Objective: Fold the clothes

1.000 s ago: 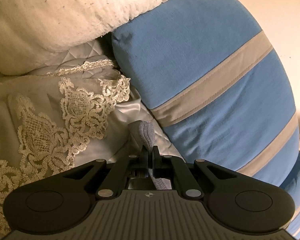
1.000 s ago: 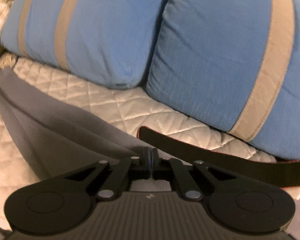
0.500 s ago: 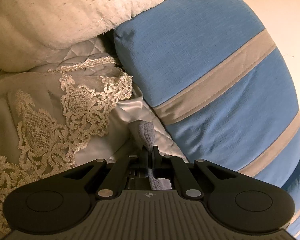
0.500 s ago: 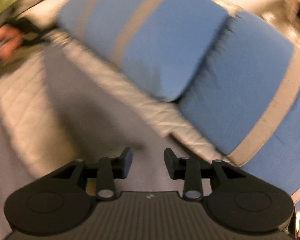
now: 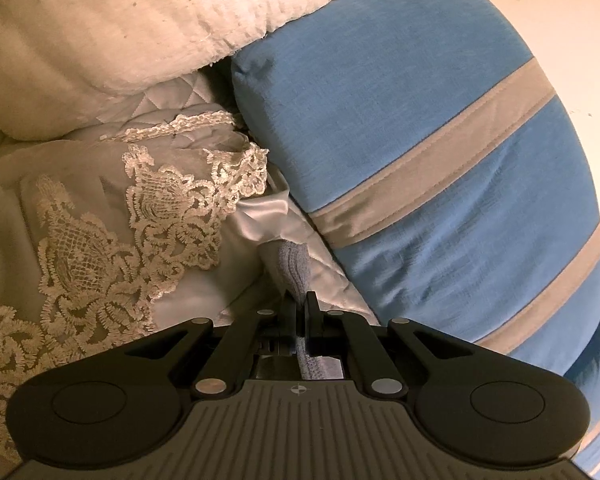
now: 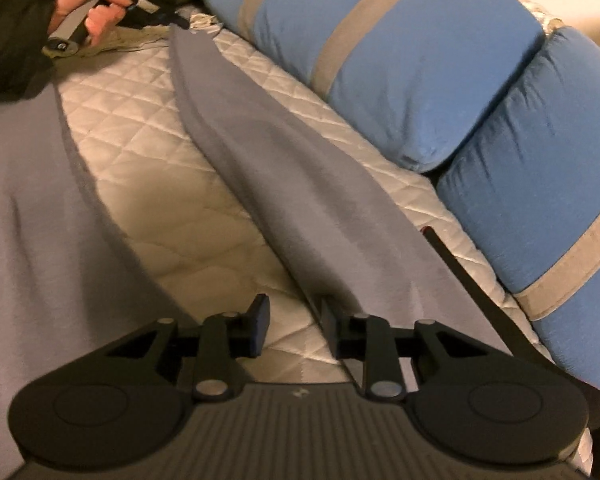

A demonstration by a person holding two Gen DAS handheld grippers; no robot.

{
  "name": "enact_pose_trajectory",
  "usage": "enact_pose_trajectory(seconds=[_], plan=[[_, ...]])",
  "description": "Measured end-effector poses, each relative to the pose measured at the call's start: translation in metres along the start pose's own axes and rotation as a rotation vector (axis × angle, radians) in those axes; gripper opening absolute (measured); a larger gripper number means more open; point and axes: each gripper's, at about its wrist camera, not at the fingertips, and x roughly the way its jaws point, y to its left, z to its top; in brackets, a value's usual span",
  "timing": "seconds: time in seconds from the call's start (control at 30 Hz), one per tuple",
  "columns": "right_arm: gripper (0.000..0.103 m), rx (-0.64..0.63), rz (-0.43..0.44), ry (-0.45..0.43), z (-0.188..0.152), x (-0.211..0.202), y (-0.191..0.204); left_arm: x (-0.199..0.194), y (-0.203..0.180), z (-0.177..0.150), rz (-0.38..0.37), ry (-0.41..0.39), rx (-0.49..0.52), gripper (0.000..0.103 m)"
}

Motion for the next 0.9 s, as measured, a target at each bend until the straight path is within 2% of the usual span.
enact_pose_trajectory(seconds=[0.57, 0.7, 0.8, 0.83, 0.87, 0.9], plan=[[0.041, -0.07, -0.058, 0.0, 0.002, 0.018, 0.003, 0.003, -0.001, -0.003, 0.011, 0.009, 0.003, 0.003], [0.039, -0.082, -0.063, 0.035, 0.003, 0.029, 0.004, 0.004, -0.001, -0.005, 0.014, 0.01, 0.006, 0.003], [0.033, -0.041, -0.036, 0.053, 0.003, 0.034, -0.002, 0.004, -0.001, -0.005, 0.014, 0.01, 0.006, 0.003], [0.017, -0.014, -0.02, 0.057, 0.004, 0.034, -0.006, 0.005, -0.001, -0.005, 0.014, 0.01, 0.006, 0.003], [0.011, 0.013, -0.003, 0.06, 0.004, 0.033, -0.009, 0.005, 0.0, -0.005, 0.015, 0.01, 0.005, 0.003], [0.009, 0.04, 0.014, 0.063, 0.004, 0.033, -0.013, 0.005, 0.0, -0.006, 0.015, 0.011, 0.005, 0.003]])
